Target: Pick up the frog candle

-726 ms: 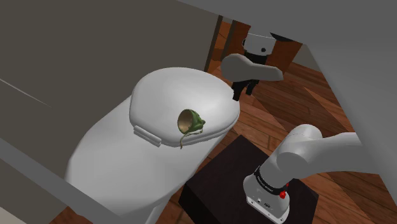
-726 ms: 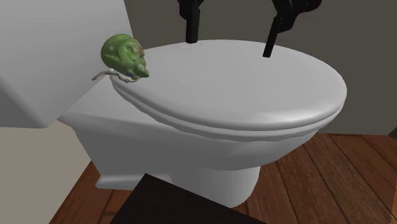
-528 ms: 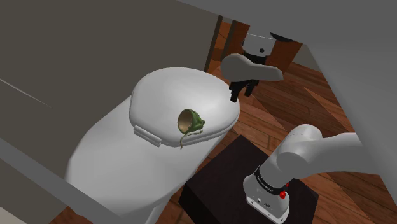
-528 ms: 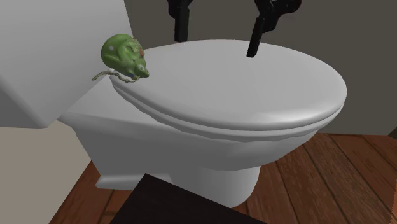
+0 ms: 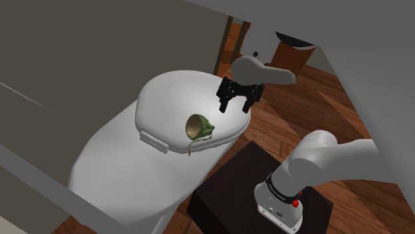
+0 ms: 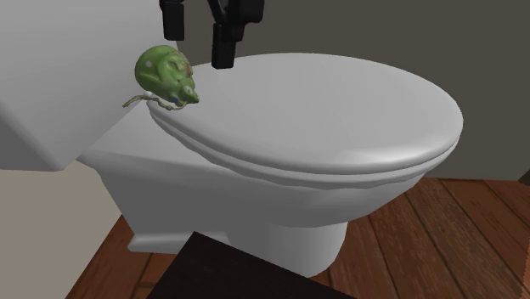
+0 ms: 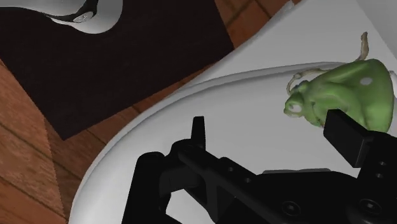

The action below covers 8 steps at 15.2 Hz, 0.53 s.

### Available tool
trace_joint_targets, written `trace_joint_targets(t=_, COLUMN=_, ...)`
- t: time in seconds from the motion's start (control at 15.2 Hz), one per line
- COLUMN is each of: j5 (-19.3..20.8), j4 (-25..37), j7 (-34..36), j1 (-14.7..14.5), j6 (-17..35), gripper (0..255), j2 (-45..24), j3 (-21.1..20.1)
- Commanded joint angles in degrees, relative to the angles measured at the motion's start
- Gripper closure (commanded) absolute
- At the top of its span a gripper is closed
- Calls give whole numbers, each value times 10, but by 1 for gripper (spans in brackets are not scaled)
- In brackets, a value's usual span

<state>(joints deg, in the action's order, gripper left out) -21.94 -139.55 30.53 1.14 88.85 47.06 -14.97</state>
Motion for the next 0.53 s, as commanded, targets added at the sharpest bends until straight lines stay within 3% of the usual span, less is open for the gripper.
trace_joint_targets(t=0.0, j5=-34, j4=6, j7=60, j1=5, j6=18, gripper=0, j2=-5, j3=-26)
trace_joint_targets(t=0.33, j5=-103, j4=38, j7=198, j1=26, j6=76, gripper=0, j2=-41, j3=-97)
trace_joint_targets(t=0.46, j5=-108, j4=32, j7=203, j1=27, j6=86, gripper=0, j2=-42, j3=-102)
